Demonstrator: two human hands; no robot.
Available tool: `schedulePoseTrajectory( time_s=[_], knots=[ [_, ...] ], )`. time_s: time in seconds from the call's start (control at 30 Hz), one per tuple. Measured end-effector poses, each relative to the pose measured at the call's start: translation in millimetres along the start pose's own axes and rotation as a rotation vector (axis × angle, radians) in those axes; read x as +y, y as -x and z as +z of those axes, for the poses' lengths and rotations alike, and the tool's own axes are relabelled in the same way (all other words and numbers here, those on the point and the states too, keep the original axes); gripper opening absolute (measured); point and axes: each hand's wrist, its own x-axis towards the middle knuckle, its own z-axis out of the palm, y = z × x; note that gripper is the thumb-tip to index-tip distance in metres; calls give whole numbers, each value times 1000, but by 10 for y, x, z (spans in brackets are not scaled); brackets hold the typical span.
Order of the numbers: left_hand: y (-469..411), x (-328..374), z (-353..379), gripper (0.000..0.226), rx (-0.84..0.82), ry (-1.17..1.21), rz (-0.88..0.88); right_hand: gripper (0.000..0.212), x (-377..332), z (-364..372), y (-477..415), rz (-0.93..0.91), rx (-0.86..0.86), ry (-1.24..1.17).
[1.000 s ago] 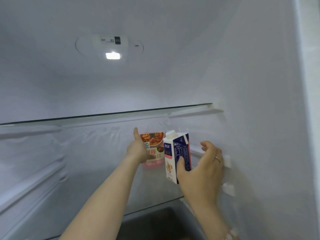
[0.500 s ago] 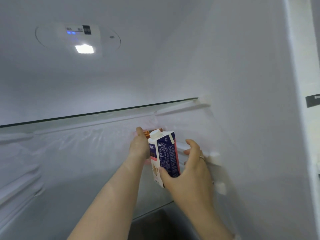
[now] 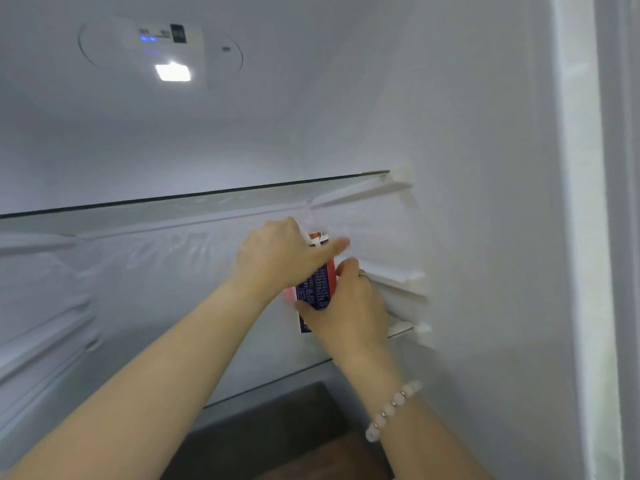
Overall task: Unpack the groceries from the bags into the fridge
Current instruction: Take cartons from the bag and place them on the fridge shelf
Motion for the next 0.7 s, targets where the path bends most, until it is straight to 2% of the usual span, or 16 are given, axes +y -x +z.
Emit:
schedulePoseTrajectory(
  time_s=[0.07,0.17,0.3,0.47,0.63,0.7],
  knots=[
    [-50,11,58,63,-17,-50,-3,66,-1,-20,8,-12,-34,39],
    [-180,-106,24,55,-133,-41,-59,65,56,-92,59,-26,-77,30],
    [-389,-539,-28,46,-241,-51,-206,49,110,-176,107,-48,-64,48],
    [-513,-890,138,66,-123,-193,-316,41,87,-150,147,-77,-55,85],
    [-773,-943,505,84,-72,22,-437,33,143,-164,122,-72,-28,80],
    [-815,-866,575,75,-89,187,-497,29,176,-181,112,-58,-20,77]
  ],
)
